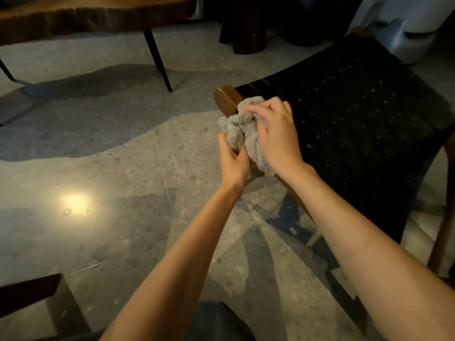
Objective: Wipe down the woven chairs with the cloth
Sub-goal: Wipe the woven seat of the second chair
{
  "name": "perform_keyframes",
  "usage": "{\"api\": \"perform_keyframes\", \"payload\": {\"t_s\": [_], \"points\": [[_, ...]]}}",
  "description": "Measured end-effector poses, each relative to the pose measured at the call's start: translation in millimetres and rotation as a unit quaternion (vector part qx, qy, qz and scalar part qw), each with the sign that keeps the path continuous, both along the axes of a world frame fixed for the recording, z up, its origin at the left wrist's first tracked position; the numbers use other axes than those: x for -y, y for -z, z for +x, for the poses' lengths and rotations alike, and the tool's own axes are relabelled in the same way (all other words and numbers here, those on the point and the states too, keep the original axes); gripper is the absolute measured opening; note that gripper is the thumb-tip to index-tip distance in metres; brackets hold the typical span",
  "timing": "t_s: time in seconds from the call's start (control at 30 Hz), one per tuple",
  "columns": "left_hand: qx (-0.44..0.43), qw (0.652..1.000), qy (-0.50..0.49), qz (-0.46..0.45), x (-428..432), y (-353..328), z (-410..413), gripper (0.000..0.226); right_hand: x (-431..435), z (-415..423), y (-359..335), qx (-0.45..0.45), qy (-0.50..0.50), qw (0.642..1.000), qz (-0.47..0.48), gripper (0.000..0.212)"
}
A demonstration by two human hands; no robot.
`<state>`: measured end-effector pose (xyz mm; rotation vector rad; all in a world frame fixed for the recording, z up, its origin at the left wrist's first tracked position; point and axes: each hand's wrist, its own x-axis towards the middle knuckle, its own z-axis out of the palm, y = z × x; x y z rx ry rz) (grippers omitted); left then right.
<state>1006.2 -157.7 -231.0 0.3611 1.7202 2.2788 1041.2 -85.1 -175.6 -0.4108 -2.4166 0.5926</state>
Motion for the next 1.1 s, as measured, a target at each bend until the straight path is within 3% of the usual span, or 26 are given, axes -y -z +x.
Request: {"api": "perform_keyframes", "payload": {"t_s": [0.17,0.3,0.57,0.73,0.87,0.97,1.1], "points": [[-0.052,0.997,-0.031,-0.038,0.9,16.7,47.6,0.013,-4.1,72.0,17.6,0.016,0.025,0.999,0.011,0.032],[-0.063,0.997,-0.027,-0.041,-3.4,29.1,102.3,0.020,-6.1,126.3,26.8,0.049,0.046,0.998,0.007,0.032],[-0.022,0.999,0.024,-0.037,-14.9,45.3,194.3,0.016,-10.1,212.9,34.6,0.137,0.132,0.981,0.022,0.028],[-0.010,0.989,0.107,-0.098,-11.3,55.7,233.1,0.017,-7.4,241.5,42.5,0.165,0.192,0.967,0.015,0.032],[-0.062,0.956,0.220,-0.184,-1.1,57.9,228.5,0.021,-5.6,251.6,43.7,0.154,0.214,0.965,-0.012,0.045],[-0.114,0.910,0.308,-0.254,9.1,49.5,191.0,0.017,-4.1,252.8,40.4,0.146,0.210,0.966,-0.032,0.044],[-0.138,0.880,0.306,-0.336,17.3,22.2,129.2,0.021,6.6,239.2,31.2,0.129,0.195,0.970,-0.062,0.042]]}}
